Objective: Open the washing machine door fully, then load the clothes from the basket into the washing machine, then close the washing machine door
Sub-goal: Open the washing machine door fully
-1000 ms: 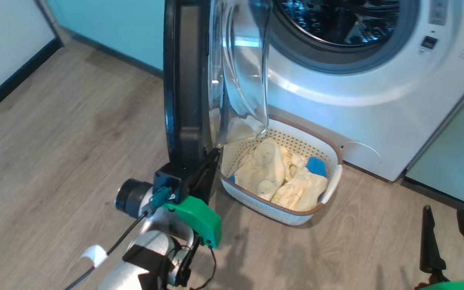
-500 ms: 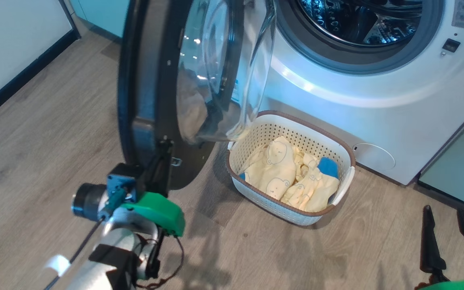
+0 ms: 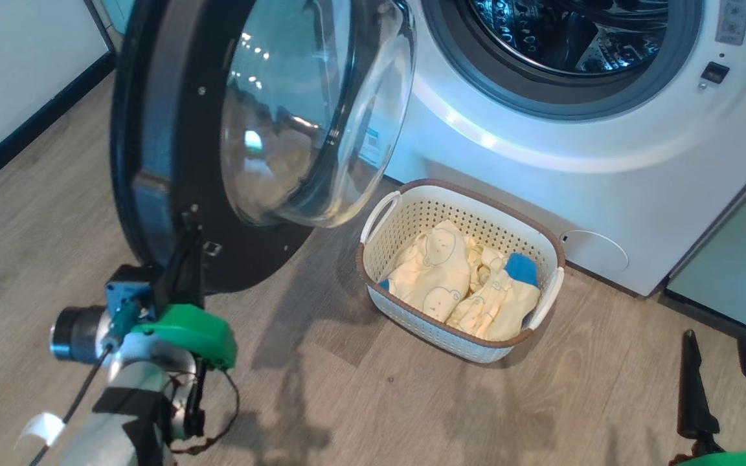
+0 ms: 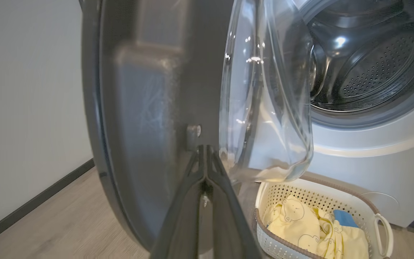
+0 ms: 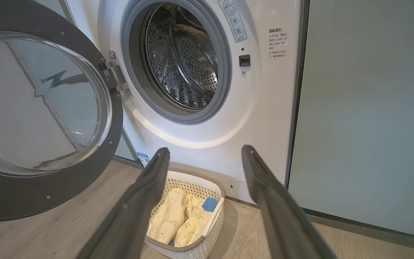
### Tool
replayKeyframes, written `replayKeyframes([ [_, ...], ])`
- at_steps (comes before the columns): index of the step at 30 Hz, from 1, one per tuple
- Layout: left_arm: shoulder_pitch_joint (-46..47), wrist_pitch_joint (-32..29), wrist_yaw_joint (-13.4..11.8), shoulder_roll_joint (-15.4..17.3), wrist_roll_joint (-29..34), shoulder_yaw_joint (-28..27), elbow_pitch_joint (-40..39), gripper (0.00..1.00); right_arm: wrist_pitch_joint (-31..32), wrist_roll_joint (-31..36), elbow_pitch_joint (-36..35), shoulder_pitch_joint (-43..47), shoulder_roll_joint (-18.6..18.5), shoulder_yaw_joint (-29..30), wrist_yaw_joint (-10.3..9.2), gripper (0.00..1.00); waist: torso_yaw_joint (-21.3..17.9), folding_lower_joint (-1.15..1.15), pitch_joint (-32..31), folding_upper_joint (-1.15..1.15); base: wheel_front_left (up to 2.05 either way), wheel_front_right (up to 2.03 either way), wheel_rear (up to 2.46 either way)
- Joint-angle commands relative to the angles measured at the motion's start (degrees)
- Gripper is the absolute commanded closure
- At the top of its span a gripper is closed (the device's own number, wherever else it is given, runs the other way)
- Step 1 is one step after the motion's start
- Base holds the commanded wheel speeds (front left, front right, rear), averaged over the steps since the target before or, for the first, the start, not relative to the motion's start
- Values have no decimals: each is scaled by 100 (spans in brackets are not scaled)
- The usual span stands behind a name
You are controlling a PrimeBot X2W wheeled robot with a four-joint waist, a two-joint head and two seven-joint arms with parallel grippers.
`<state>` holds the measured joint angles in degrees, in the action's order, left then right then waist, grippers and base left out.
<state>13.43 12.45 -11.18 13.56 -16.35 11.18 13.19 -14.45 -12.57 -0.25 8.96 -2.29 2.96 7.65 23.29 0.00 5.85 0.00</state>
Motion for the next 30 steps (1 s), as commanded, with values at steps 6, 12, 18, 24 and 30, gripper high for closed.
replayKeyframes([
  [6, 611, 199, 96, 340, -81, -483, 402, 100, -55, 105, -181, -162, -59, -96, -16, 0, -39, 0, 38, 0, 0, 0, 0],
  [12, 927, 249, 223, 419, -80, -719, 858, 100, -55, 196, -225, -165, -59, -79, -16, 0, -79, 0, 151, 0, 0, 0, 0],
  [18, 1164, 253, 368, 435, 71, -1058, 1048, 100, -55, 248, -283, -187, -130, -69, -16, 0, -129, 0, 346, 0, 0, 0, 0],
  [24, 1368, 253, 505, 432, 233, -1355, 1256, 100, -45, 249, -335, -235, -264, -34, -16, 0, -162, 0, 561, 0, 0, 0, 0],
  [30, 1666, 254, 636, 386, 473, -1733, 1554, 100, 72, 269, -535, -275, -401, 40, -16, 0, -168, 0, 860, 0, 0, 0, 0],
])
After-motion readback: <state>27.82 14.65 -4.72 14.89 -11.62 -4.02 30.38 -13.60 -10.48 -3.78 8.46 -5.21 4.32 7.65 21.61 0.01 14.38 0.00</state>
